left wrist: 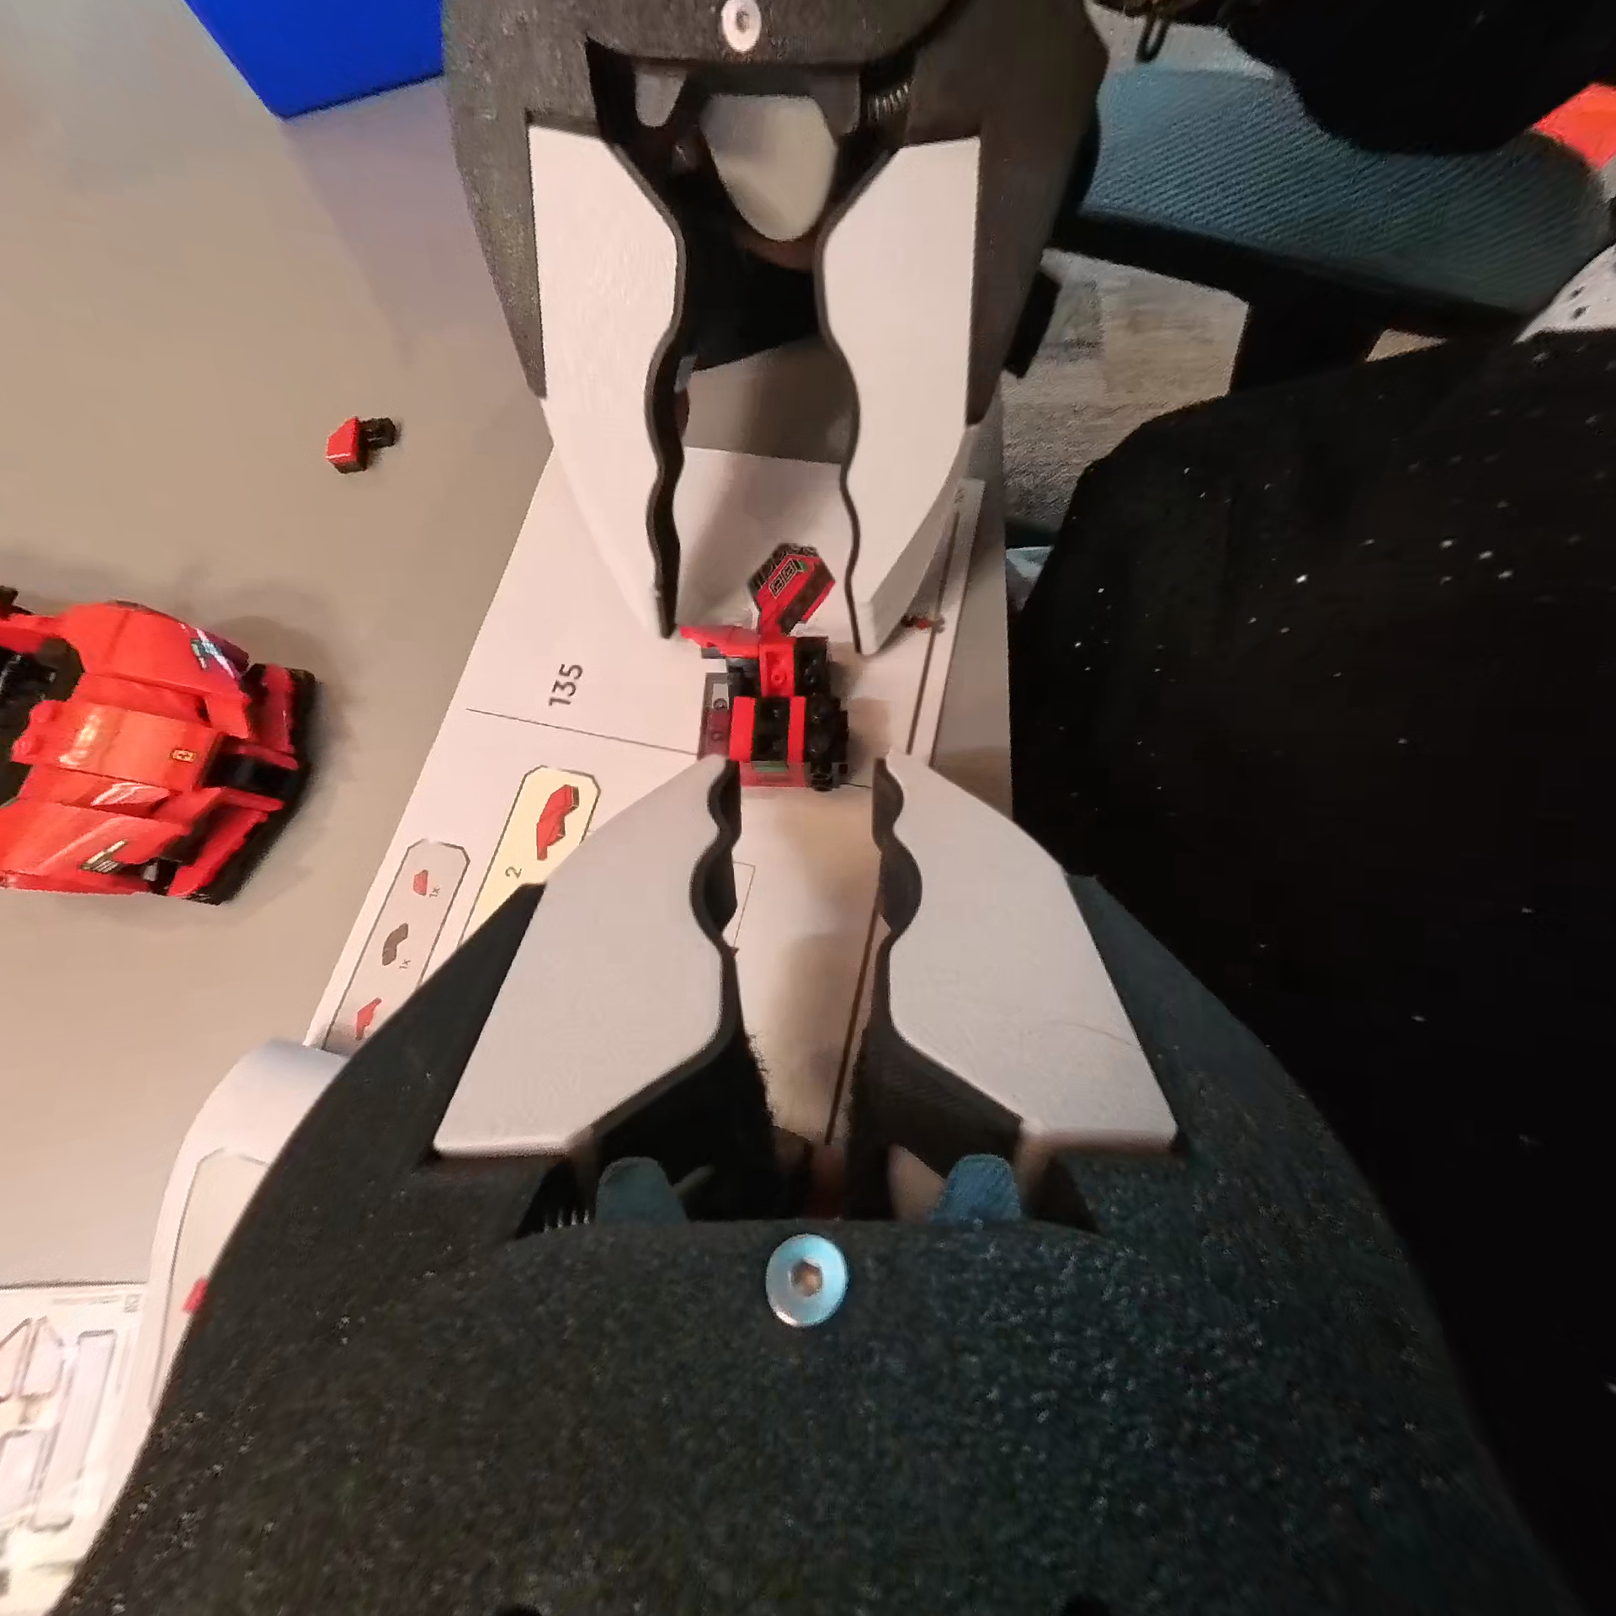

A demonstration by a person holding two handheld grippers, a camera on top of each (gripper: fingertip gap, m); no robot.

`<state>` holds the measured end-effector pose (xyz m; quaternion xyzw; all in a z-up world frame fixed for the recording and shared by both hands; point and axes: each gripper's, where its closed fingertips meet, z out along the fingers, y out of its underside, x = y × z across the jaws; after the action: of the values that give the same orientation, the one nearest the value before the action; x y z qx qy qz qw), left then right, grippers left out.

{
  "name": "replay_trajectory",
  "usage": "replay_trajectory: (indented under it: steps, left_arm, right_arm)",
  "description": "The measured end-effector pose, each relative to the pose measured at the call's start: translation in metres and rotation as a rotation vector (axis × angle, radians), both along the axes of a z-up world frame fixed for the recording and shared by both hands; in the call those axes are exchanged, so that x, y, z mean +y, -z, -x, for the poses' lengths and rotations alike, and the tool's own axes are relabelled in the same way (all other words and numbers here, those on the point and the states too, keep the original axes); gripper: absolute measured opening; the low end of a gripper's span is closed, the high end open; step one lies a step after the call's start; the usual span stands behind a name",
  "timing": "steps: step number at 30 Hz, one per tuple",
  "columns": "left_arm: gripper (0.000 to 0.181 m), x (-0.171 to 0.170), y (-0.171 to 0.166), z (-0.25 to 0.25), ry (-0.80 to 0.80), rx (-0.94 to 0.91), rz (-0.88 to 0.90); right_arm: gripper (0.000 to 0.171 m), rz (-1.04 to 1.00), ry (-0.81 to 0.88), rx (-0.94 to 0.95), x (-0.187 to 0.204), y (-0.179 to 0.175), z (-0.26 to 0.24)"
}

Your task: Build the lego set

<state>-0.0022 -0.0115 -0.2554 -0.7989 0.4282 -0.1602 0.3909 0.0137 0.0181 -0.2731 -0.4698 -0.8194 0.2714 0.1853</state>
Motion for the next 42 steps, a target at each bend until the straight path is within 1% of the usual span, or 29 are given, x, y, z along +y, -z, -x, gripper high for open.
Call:
replay_trajectory:
  steps: [1,2,6,9,10,12,15,17,19,21,23,26,28,33,37,42]
  left_arm:
    - [0.028,0.001,0.001,0.0,-0.004,0.019,-0.007]
    - [0.026,0.001,0.003,0.0,-0.007,0.035,-0.012]
    - [0.019,0.004,0.003,0.0,-0.017,0.065,-0.039]
    - [0.016,0.005,0.001,-0.001,-0.014,0.059,-0.039]
    - [0.017,0.005,0.001,-0.001,-0.019,0.06,-0.039]
    - [0.018,0.006,0.002,-0.001,-0.021,0.059,-0.038]
    - [0.018,0.005,0.003,-0.001,-0.021,0.055,-0.033]
    - [0.02,0.004,0.004,0.0,-0.017,0.064,-0.033]
    - [0.023,0.003,0.004,0.001,-0.015,0.073,-0.033]
    - [0.023,0.001,0.004,0.002,-0.015,0.075,-0.031]
    - [0.023,0.001,0.004,0.003,-0.012,0.069,-0.023]
    - [0.024,0.002,0.004,0.002,-0.01,0.066,-0.012]
    - [0.022,0.002,0.005,0.001,-0.01,0.07,-0.019]
    - [0.021,0.002,0.009,-0.001,0.0,0.098,-0.002]
    - [0.019,0.003,0.009,-0.002,-0.001,0.093,-0.003]
    - [0.02,0.003,0.01,-0.002,0.01,0.093,0.007]
  right_arm:
    - [0.041,-0.001,-0.013,0.003,-0.001,0.0,0.001]
    - [0.04,-0.007,-0.024,0.007,-0.002,-0.001,0.003]
    - [0.04,-0.049,-0.056,0.008,-0.003,-0.006,0.003]
    - [0.039,-0.059,-0.027,-0.022,-0.001,-0.011,0.001]
    - [0.029,-0.066,-0.018,-0.03,0.0,-0.013,0.0]
    - [0.025,-0.065,-0.007,-0.013,-0.002,-0.015,0.001]
    - [0.026,-0.06,0.027,-0.04,0.0,-0.006,-0.002]
    - [0.028,-0.074,0.065,-0.022,0.006,-0.007,-0.005]
    - [0.028,-0.045,0.116,-0.004,0.008,-0.015,-0.012]
    - [0.024,0.048,0.177,-0.011,0.001,-0.019,-0.021]
    - [0.024,0.119,0.215,-0.047,-0.01,-0.012,-0.03]
    - [0.022,0.14,0.253,-0.039,-0.018,-0.001,-0.028]
    - [0.014,0.163,0.272,-0.005,-0.02,0.0,-0.021]
    - [0.007,0.193,0.294,0.025,-0.021,-0.002,-0.014]
    - [0.006,0.145,0.288,0.042,-0.02,-0.001,-0.011]
    - [0.007,0.156,0.281,0.06,-0.018,-0.005,-0.008]
